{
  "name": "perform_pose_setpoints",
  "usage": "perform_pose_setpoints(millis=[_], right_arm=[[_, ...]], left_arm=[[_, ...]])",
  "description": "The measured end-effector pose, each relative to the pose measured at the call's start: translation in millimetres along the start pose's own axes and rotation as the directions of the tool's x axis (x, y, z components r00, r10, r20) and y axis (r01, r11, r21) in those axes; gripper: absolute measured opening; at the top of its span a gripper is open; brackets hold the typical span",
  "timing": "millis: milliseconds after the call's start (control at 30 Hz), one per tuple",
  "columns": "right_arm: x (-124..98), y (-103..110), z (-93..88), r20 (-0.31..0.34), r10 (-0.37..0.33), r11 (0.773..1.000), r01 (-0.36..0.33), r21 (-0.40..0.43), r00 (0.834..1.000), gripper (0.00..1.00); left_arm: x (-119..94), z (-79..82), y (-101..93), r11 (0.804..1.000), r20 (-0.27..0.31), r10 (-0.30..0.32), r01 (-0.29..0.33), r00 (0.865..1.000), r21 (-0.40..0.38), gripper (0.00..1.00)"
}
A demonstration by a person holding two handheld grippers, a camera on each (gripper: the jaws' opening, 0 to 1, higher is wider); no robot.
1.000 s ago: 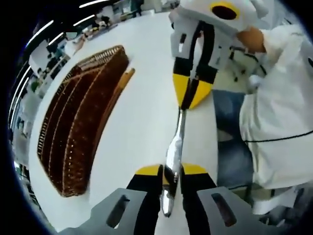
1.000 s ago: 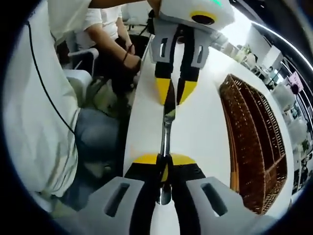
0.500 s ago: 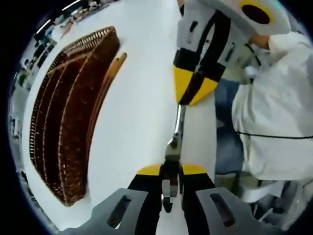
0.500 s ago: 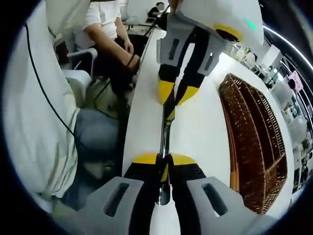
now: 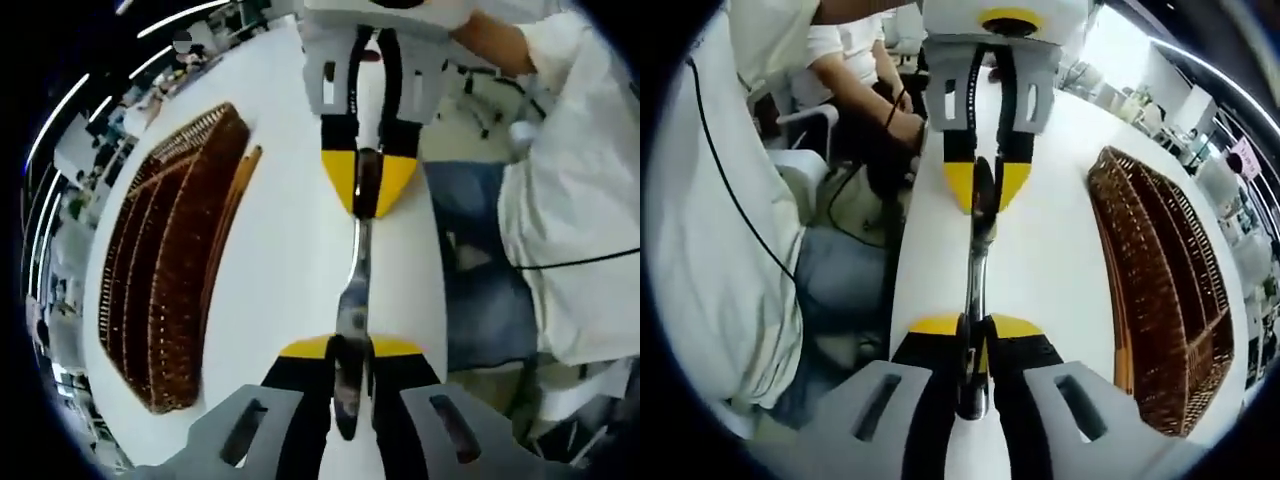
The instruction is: Arrange the knives, forks, and spoons in their matching storage slots by inserting each utensil handle-first until every utensil is classified and aligned in the correct compartment
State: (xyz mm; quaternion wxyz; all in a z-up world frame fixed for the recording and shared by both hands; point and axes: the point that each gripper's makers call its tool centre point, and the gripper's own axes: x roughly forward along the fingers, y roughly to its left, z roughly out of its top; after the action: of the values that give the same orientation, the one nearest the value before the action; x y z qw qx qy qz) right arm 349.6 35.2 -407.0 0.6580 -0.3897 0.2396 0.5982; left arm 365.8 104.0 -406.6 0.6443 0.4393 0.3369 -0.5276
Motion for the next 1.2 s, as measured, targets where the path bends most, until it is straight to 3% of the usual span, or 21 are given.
perform_pose_setpoints(millis=[333,467,633,833,1200], right_arm=[[1.8,-0.5,0.3,-0.042,0.082,0.994,-0.078,0.077,0.996,0.10],[2.5,3.1,-1.2,-0.063,0.152,0.972,-0.137,0.191,0.986,0.10],[3.3,0.6,-1.1,-0.065,0.173,0.968,-0.158,0.195,0.983,0.09],[3.4,1.9,-1.1,-0.065,0.160,0.973,-0.146,0.181,0.985,0.09],[4.8,2.4,-1.3,-0.049,0.086,0.990,-0.080,0.116,0.995,0.08]], left_arm=[[-1.1,1.3,-0.3,0.997,0.029,0.070,-0.070,0.997,0.022,0.11],[-0.9,3.1,-1.8,0.996,0.045,0.080,-0.081,0.996,0.021,0.11],[-0.6,3.7,-3.0,0.996,0.053,0.083,-0.084,0.995,0.015,0.11],[-0.4,3.2,-3.8,0.997,0.058,0.074,-0.075,0.996,0.015,0.11],[2.4,4.2,-0.4,1.000,0.044,0.005,-0.004,0.999,-0.028,0.12]])
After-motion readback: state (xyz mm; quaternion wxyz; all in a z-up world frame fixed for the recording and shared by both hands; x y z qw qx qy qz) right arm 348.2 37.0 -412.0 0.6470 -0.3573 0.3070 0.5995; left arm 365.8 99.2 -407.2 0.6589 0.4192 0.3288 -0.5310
